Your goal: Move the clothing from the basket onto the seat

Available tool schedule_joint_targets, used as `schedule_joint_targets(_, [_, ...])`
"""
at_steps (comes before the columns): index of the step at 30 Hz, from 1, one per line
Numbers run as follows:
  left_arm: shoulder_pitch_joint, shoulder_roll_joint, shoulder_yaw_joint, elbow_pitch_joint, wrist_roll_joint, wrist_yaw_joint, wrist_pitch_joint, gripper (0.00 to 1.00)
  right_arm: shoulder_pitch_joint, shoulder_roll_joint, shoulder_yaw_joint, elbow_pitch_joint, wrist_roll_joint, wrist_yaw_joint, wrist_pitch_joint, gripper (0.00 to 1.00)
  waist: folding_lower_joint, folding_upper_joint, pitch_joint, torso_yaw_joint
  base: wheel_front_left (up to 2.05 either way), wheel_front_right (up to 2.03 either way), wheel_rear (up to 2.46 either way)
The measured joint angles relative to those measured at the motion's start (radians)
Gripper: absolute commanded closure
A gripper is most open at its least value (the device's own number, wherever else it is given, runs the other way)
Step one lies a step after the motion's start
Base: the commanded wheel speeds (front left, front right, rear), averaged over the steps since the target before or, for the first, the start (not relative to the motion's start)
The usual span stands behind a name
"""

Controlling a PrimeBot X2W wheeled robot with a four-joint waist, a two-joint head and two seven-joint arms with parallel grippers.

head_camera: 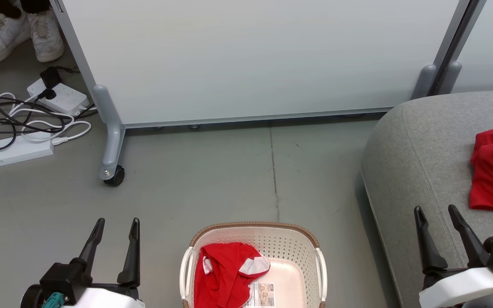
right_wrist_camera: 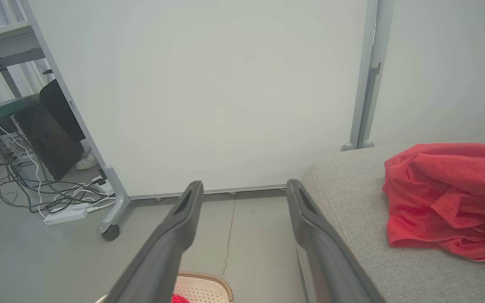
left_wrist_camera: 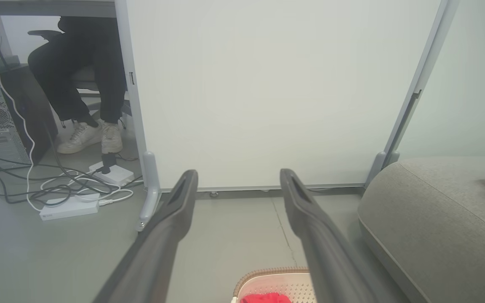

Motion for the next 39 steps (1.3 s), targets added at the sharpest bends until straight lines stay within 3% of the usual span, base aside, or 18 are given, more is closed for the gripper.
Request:
schedule_joint_targets(26, [-0.040,-0.015,0.004,0.034,0.024,-0.018,0.000,0.00,-0.012,0.000,0.012,-0.007,-0.003,0.000,0.009,0.00,0.0000,0.0000,0.023,0.000,0.00,0.00,0.00])
schedule_joint_targets(33, [-0.123,-0.041,-0.042,0.076,0.035,-0.053,0.000,0.00,-0.045,0.000,0.021,-0.041,-0.009,0.000,0.018,0.00,0.0000,0.0000,0.076,-0.013,0.00,0.00,0.00])
schedule_joint_targets(39, [-0.265,-0.098,-0.116,0.202,0.067,-0.097,0.003,0.00,-0.110,0.000,0.041,-0.087,-0.025,0.000,0.019,0.00,0.0000,0.0000,0.182,-0.036,0.00,0.00,0.00])
